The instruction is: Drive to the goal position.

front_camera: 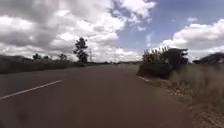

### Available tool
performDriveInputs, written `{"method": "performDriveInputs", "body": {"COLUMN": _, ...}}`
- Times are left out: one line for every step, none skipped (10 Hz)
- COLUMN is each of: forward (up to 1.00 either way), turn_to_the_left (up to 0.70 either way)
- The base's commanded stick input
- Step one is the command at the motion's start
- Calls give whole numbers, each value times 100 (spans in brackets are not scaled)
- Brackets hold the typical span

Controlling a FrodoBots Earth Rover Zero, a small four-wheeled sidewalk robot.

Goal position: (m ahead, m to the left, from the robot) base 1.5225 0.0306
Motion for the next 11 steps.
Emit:
{"method": "performDriveInputs", "body": {"forward": 70, "turn_to_the_left": -9}}
{"method": "performDriveInputs", "body": {"forward": 70, "turn_to_the_left": -15}}
{"method": "performDriveInputs", "body": {"forward": 70, "turn_to_the_left": -21}}
{"method": "performDriveInputs", "body": {"forward": 70, "turn_to_the_left": -28}}
{"method": "performDriveInputs", "body": {"forward": 70, "turn_to_the_left": -28}}
{"method": "performDriveInputs", "body": {"forward": 70, "turn_to_the_left": -28}}
{"method": "performDriveInputs", "body": {"forward": 70, "turn_to_the_left": -28}}
{"method": "performDriveInputs", "body": {"forward": 70, "turn_to_the_left": -28}}
{"method": "performDriveInputs", "body": {"forward": 70, "turn_to_the_left": -28}}
{"method": "performDriveInputs", "body": {"forward": 70, "turn_to_the_left": -28}}
{"method": "performDriveInputs", "body": {"forward": 70, "turn_to_the_left": -27}}
